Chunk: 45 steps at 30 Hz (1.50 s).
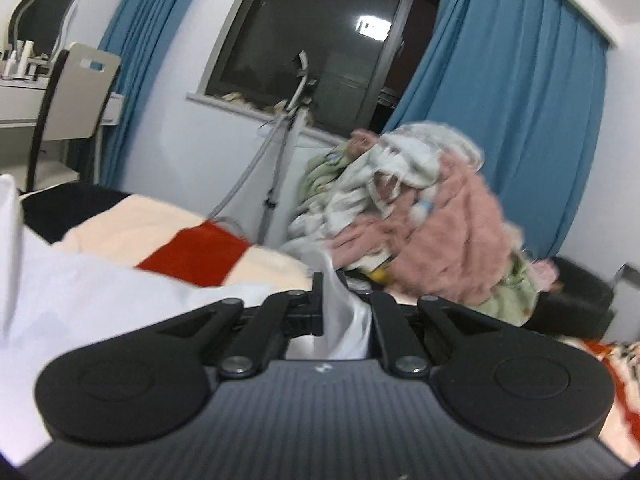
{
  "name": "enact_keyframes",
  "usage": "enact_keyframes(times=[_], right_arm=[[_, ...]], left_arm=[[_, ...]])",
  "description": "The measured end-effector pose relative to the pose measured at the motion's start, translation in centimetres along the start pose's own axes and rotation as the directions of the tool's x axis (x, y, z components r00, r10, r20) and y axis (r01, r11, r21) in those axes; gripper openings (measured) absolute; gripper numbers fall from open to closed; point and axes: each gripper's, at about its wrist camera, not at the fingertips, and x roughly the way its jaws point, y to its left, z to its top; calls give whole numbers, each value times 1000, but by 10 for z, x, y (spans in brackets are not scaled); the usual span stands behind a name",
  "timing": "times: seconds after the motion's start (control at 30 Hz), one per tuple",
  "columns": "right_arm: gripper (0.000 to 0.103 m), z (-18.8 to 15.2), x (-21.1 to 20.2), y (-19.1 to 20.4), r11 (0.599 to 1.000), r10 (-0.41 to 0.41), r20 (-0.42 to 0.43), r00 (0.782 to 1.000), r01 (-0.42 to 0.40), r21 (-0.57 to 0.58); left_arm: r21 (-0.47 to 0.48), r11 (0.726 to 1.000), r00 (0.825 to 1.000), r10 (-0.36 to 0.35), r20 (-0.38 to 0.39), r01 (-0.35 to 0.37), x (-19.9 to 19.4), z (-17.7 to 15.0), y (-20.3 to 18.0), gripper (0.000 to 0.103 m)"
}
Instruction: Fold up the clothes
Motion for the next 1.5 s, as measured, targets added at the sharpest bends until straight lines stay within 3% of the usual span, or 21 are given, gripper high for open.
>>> enact_keyframes(times=[0.03,0.07,0.1,0.27,0.47,0.83,0.93,1.0,1.1,1.27,1.33,1.4,1.5], right_arm=[[34,0,3,0,998,48,-25,999,-47,33],[74,1,5,0,994,94,-46,994,-91,65],[99,2,3,-3,988,133,-54,990,-128,85],[100,14,-34,-30,962,221,-45,974,-210,175],[100,10,-136,-85,939,223,-22,975,-208,273],[100,-67,-367,-126,908,213,5,977,-200,368],[100,-97,-410,-131,871,209,-9,978,-182,457],[100,-117,-431,-132,845,235,-29,971,-190,500],[100,-123,-444,-144,835,246,-40,968,-191,516],[100,-116,-463,-207,760,152,68,986,-160,630],[100,-121,-468,-231,744,94,83,992,-125,657],[100,-131,-470,-252,728,22,66,998,-61,683],[100,-146,-462,-269,671,7,30,1000,-27,741]], left_arm=[[-1,1000,1000,3,-9,-3,6,0,1,103],[1,1000,1000,5,-5,-5,9,-1,0,103],[11,1000,1000,2,0,-2,10,-1,-3,103],[46,999,1000,-22,20,21,9,-4,-12,103],[57,998,997,-37,73,33,-7,-1,-19,103],[252,965,987,-102,121,69,-59,-22,-52,103],[270,954,984,-158,84,130,-79,-29,-54,103],[222,954,976,-215,42,200,-91,-32,-49,102],[186,925,943,-333,-26,332,-105,-36,-48,101],[242,827,862,-488,-137,507,-121,-55,-70,95],[216,780,809,-555,-192,587,-126,-63,-82,89],[161,732,745,-619,-250,662,-129,-73,-94,84],[63,666,643,-687,-339,744,-128,-95,-115,67]])
